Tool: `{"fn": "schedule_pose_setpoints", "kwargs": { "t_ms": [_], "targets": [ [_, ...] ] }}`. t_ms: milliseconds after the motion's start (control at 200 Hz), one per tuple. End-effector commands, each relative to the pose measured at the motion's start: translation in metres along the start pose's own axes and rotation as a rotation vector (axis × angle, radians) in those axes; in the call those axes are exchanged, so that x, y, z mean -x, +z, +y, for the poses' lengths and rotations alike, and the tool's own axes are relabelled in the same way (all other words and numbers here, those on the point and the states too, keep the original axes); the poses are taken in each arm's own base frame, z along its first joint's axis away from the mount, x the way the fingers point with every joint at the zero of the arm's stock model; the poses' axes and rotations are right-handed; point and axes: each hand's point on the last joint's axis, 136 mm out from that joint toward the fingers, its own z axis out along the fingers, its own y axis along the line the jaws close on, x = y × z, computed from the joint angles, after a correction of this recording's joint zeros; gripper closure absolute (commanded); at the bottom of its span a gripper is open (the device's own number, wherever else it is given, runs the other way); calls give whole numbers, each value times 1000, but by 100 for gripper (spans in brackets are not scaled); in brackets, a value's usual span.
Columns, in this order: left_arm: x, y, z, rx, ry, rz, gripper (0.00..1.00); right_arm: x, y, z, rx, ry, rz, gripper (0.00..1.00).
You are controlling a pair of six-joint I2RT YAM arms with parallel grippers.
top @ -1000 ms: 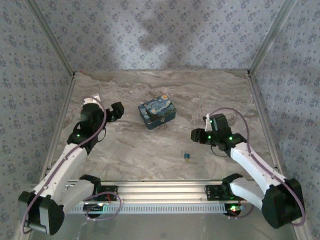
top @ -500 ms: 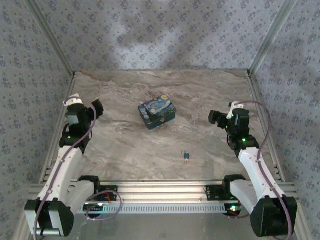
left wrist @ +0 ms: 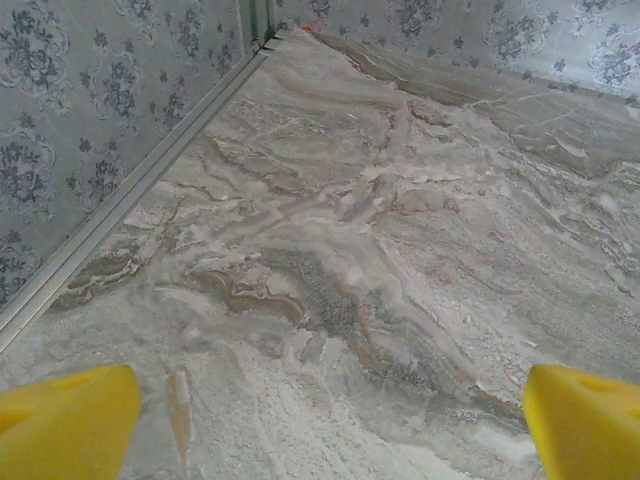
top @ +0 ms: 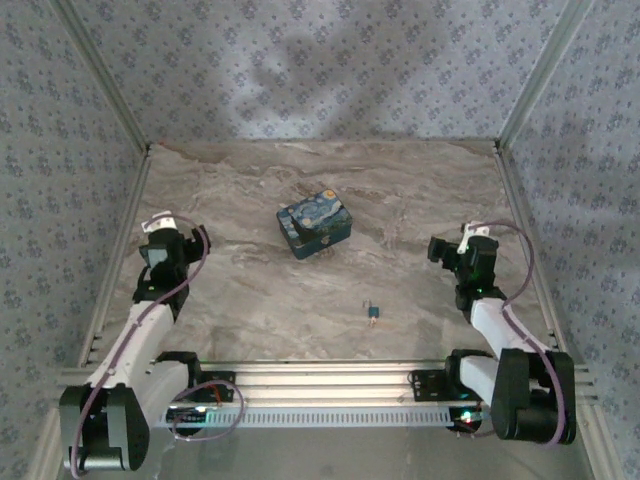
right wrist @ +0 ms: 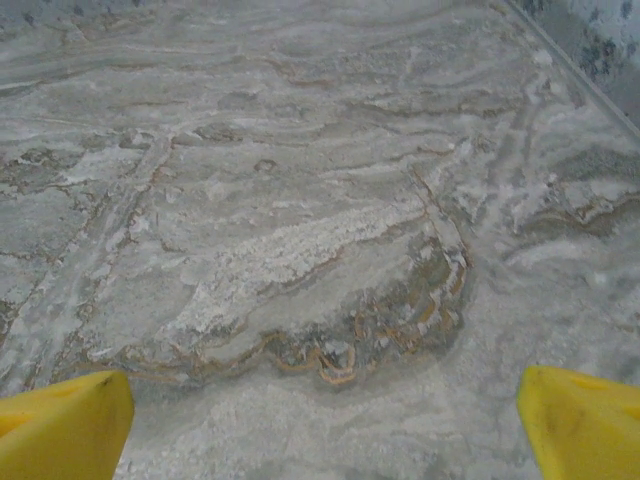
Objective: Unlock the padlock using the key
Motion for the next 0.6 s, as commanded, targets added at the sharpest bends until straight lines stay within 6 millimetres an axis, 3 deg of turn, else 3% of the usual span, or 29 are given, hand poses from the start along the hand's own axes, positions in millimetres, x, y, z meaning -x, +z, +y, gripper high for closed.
{"fn": "schedule_pose_setpoints", "kwargs": {
  "t_ms": [0, 325, 595],
  "targets": [
    [7, 4, -1, -8, -5, -40, 2, 27, 3, 5, 34, -38, -139, 0],
    [1, 13, -7, -26, 41, -20, 2, 26, 23, 16, 89, -80, -221, 0],
    [-7, 22, -14, -57, 88, -5, 2, 7, 49, 24, 123, -108, -185, 0]
  ]
}}
